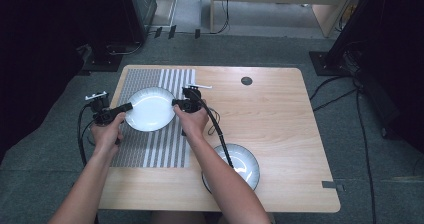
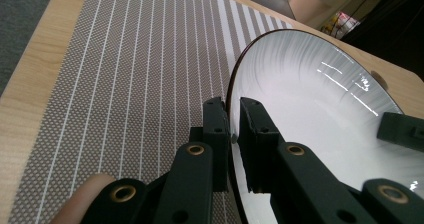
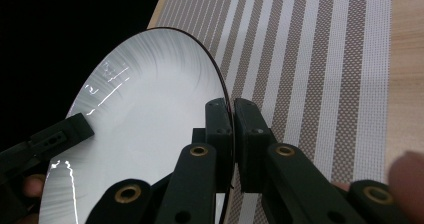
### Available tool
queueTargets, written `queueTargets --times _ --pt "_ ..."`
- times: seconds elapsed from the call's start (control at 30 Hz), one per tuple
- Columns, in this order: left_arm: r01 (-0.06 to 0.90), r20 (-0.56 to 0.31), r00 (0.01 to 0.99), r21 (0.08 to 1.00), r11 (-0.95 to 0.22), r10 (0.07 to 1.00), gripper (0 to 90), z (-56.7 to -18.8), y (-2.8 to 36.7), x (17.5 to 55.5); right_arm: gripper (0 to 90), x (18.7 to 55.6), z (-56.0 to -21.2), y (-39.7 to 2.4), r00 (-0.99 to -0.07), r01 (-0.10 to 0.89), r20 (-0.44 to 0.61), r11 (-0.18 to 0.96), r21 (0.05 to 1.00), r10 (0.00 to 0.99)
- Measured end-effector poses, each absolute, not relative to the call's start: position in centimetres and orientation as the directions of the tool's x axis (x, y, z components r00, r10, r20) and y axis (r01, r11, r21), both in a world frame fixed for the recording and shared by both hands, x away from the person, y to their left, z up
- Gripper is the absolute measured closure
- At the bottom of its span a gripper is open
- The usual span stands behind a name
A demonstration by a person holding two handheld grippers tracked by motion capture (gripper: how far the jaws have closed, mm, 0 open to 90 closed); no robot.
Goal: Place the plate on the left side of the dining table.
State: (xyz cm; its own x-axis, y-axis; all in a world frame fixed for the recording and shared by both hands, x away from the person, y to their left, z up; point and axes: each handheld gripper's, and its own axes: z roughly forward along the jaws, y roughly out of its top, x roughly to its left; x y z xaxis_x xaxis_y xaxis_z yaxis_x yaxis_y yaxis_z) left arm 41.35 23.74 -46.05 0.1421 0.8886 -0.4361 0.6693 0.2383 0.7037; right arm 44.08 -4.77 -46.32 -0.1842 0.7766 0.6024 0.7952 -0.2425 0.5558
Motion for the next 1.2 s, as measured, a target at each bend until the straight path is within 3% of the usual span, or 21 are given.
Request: queueTargets --times 0.6,1.2 --pt "0.679 -0.452 0.095 0.681 0.274 0.887 83.2 -49.2 23.9 44.2 85.6 47.4 -48.9 -3.8 -0.169 0.792 0.558 -0.226 0.568 0.812" --pt "0.704 -0.461 0.067 0.651 0.286 0.885 83.5 -51.0 24.1 45.1 85.5 48.1 -51.6 -3.5 -0.167 0.780 0.564 -0.242 0.577 0.809"
